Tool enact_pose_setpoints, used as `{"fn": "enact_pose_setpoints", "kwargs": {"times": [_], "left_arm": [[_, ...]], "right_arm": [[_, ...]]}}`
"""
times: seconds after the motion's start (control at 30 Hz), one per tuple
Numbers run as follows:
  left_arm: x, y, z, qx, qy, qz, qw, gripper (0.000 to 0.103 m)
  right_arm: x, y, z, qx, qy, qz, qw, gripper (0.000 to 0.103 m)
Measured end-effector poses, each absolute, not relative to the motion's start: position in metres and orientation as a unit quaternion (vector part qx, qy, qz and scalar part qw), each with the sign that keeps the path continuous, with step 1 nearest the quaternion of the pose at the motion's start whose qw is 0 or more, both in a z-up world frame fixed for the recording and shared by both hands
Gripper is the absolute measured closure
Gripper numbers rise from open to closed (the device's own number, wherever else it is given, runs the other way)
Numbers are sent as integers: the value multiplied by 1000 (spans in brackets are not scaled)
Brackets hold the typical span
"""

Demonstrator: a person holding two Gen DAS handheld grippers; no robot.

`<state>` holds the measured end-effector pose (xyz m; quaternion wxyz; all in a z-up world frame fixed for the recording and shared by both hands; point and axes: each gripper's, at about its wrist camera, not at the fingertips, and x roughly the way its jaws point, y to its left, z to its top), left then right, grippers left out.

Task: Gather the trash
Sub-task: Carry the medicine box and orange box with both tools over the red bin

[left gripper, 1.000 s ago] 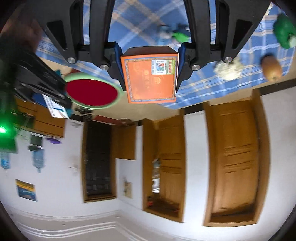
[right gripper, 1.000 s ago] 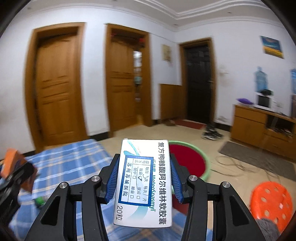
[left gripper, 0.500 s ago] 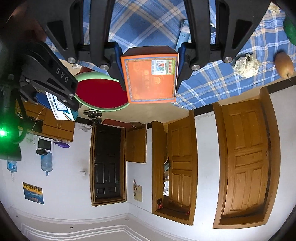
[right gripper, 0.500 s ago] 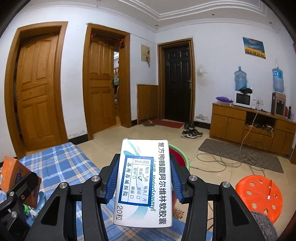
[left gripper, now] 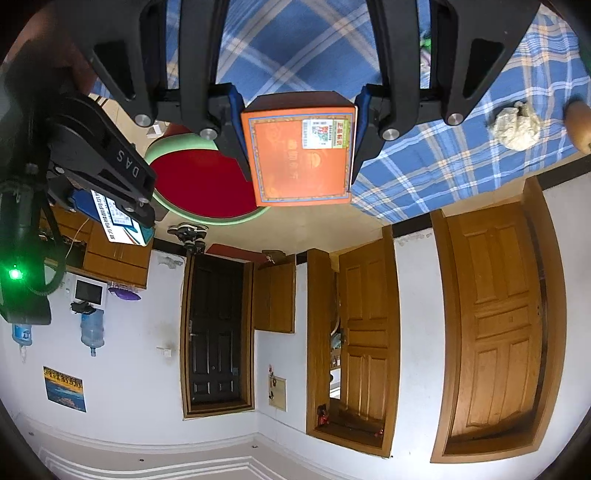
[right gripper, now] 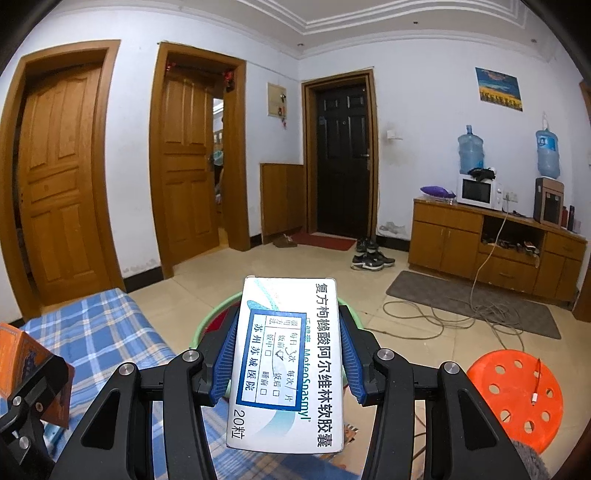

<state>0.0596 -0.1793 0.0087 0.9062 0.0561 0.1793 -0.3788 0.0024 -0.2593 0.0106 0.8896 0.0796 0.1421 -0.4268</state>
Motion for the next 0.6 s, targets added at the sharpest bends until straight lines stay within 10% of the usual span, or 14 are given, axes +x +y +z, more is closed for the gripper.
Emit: {"fn": "enact_pose_setpoints", "kwargs": {"times": [0.6], "left_arm": [[79,-258,7,65,186,-393,898,56]], "right_arm": [[6,-304,10,86,145,-411,896,53]]}}
